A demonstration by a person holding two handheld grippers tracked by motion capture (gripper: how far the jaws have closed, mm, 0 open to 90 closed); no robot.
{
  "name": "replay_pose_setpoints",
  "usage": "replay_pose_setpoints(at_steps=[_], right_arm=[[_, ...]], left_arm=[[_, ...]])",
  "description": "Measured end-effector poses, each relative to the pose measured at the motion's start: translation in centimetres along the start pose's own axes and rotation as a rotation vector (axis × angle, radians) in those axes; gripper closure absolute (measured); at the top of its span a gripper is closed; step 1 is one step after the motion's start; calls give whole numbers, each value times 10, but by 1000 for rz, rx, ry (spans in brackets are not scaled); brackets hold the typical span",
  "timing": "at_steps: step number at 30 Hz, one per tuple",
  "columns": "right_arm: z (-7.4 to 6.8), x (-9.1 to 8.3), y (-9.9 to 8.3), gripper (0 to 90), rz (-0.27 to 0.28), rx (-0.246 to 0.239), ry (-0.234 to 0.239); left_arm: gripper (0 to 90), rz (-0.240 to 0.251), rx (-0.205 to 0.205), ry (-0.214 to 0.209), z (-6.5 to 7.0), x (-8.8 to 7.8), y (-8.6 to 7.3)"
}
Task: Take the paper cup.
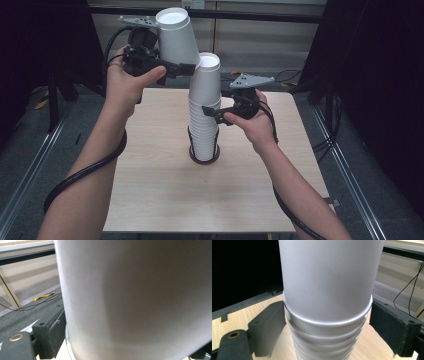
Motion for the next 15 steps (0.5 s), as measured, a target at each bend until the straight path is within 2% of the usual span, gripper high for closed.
replay_pose_setpoints(at_steps=[15], right_arm=[[0, -4, -6, 139, -13, -9, 3]], left_arm=[[111, -14, -6, 30, -12, -26, -23]])
Point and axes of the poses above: each handheld gripper's, and its own axes: x roughly forward along the jaws, y roughly out of its top, z roughly to its right, the point moved 10 cm from there along x, roughly forward along the jaws, and after that the axes turned 5 degrees about -x, right-handed, at the moved point
